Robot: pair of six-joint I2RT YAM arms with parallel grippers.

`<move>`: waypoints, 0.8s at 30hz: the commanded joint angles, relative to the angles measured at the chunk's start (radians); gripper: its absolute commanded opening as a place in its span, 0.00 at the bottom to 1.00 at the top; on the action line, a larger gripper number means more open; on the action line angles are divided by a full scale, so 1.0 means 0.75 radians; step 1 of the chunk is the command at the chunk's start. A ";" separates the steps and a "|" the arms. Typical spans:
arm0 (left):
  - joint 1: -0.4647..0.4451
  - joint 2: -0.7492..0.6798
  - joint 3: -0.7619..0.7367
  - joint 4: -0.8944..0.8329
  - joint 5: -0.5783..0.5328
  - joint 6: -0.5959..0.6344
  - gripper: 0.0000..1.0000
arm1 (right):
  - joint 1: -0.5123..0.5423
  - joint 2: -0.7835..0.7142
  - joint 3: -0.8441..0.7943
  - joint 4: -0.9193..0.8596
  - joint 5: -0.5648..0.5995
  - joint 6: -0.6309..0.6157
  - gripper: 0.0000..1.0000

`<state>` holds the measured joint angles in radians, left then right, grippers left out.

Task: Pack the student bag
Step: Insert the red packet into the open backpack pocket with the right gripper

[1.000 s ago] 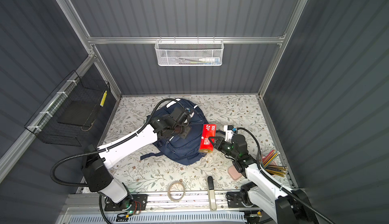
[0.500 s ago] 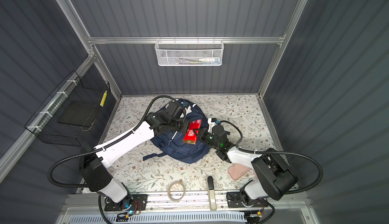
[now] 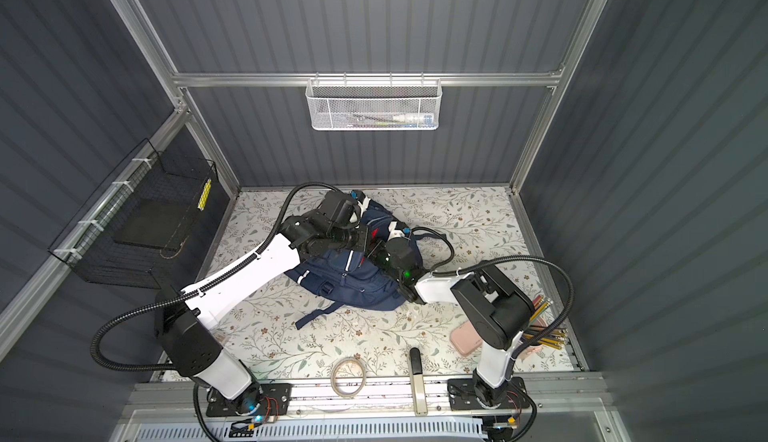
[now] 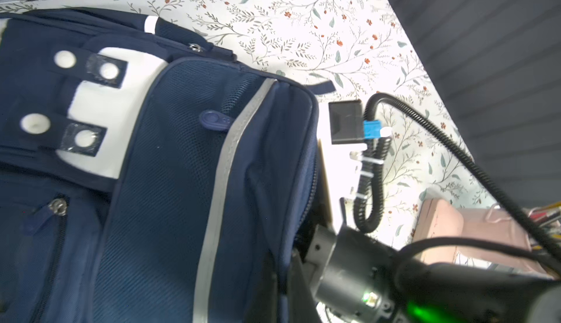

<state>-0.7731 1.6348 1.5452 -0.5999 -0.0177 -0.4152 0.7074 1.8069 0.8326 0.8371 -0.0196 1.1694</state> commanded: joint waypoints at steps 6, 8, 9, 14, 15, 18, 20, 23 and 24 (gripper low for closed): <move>0.009 -0.102 -0.151 0.271 0.163 -0.113 0.00 | -0.024 -0.115 -0.052 -0.289 -0.033 -0.148 0.55; 0.016 -0.099 -0.204 0.320 0.171 -0.121 0.00 | -0.029 -0.196 -0.100 -0.404 -0.006 -0.204 0.59; 0.016 -0.089 -0.217 0.325 0.175 -0.128 0.00 | -0.035 -0.239 -0.141 -0.427 0.006 -0.220 0.60; 0.018 -0.063 -0.286 0.401 0.224 -0.175 0.00 | -0.098 -0.440 -0.293 -0.631 0.023 -0.272 0.63; 0.019 -0.057 -0.300 0.417 0.235 -0.187 0.00 | -0.120 -0.471 -0.317 -0.640 -0.007 -0.289 0.63; 0.019 -0.044 -0.344 0.453 0.262 -0.213 0.00 | -0.132 -0.568 -0.338 -0.709 -0.029 -0.409 0.63; 0.018 -0.048 -0.373 0.480 0.262 -0.230 0.00 | -0.136 -0.584 -0.327 -0.749 -0.053 -0.482 0.63; 0.018 -0.061 -0.408 0.533 0.268 -0.254 0.00 | -0.138 -0.529 -0.308 -0.652 -0.180 -0.533 0.53; 0.019 -0.063 -0.406 0.532 0.262 -0.253 0.00 | -0.133 -0.503 -0.296 -0.618 -0.217 -0.536 0.47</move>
<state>-0.7582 1.6047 1.2484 -0.2558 0.1448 -0.5716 0.6064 1.3907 0.5915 0.3725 -0.0952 0.8452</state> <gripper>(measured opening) 0.069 0.502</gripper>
